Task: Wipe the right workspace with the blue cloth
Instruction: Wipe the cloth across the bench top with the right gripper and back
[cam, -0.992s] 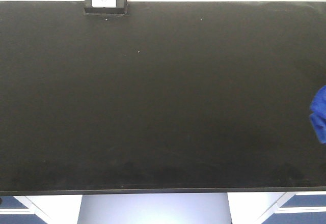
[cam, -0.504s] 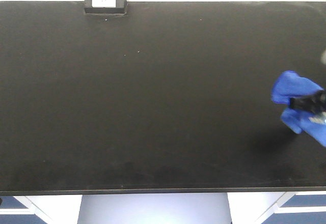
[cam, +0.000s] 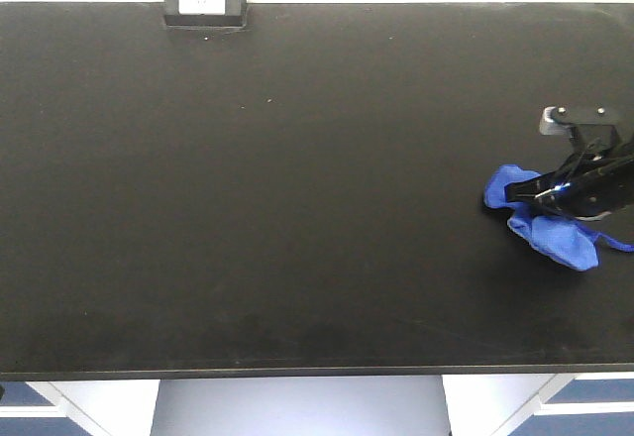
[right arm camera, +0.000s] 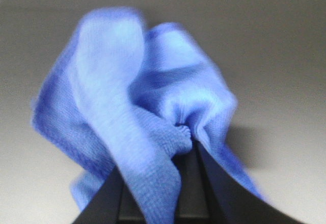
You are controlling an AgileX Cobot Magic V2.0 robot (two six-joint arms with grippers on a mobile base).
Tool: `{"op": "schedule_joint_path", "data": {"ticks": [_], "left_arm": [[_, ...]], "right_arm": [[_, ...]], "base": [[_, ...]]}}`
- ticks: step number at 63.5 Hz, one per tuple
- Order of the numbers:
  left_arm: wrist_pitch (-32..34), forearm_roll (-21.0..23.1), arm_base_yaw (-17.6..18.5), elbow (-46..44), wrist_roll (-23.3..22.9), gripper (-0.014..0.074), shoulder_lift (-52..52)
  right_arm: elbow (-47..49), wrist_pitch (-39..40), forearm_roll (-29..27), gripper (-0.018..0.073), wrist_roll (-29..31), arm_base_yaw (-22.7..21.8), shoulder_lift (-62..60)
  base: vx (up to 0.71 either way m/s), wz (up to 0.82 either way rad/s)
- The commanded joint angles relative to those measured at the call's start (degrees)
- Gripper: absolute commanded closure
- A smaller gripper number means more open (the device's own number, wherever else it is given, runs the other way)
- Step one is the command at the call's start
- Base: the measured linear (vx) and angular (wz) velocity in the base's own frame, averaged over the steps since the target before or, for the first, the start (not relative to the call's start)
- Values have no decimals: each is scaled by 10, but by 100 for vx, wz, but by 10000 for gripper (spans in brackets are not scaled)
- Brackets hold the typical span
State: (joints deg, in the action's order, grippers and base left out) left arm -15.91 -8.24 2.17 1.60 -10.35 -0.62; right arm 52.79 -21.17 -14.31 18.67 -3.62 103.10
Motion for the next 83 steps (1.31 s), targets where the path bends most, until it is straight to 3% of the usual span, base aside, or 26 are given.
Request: {"op": "schedule_joint_path", "data": {"ticks": [1, 3, 11, 19, 27, 40, 44, 49, 57, 65, 73, 78, 83], "left_arm": [[45, -1, 3, 17, -5, 602, -9], [45, -1, 3, 17, -5, 602, -9], [45, -1, 3, 17, -5, 602, -9], [45, -1, 3, 17, -5, 602, -9], [45, -1, 3, 17, -5, 602, -9], [45, -1, 3, 17, -5, 602, -9], [45, -1, 3, 17, -5, 602, -9], [45, -1, 3, 17, -5, 602, -9], [45, -1, 3, 17, -5, 602, -9], [45, -1, 3, 17, -5, 602, -9], [45, -1, 3, 17, -5, 602, -9], [45, -1, 3, 17, -5, 602, -9], [45, -1, 3, 17, -5, 602, -9]], "right_arm": [[17, 22, -57, 562, 74, 53, -20], [17, 24, -81, 562, 120, 89, -20], [17, 38, -136, 562, 196, 189, -20], [17, 60, -140, 562, 200, 207, -20], [17, 51, -139, 562, 171, 127, -20], [17, 12, -145, 562, 139, -63, -20], [17, 4, -161, 562, 137, -100, -20], [17, 0, -193, 562, 144, -106, -20], [17, -15, -241, 562, 200, -45, -20], [17, -26, -274, 562, 261, 77, -20], [17, 5, -277, 562, 272, 188, -20], [17, 42, -275, 562, 269, 216, -20], [17, 63, -272, 562, 257, 208, -20]], "base": [[0, 0], [0, 0], [0, 0], [0, 0], [0, 0], [0, 0], [0, 0], [0, 0], [0, 0], [0, 0], [0, 0], [0, 0], [0, 0]]}}
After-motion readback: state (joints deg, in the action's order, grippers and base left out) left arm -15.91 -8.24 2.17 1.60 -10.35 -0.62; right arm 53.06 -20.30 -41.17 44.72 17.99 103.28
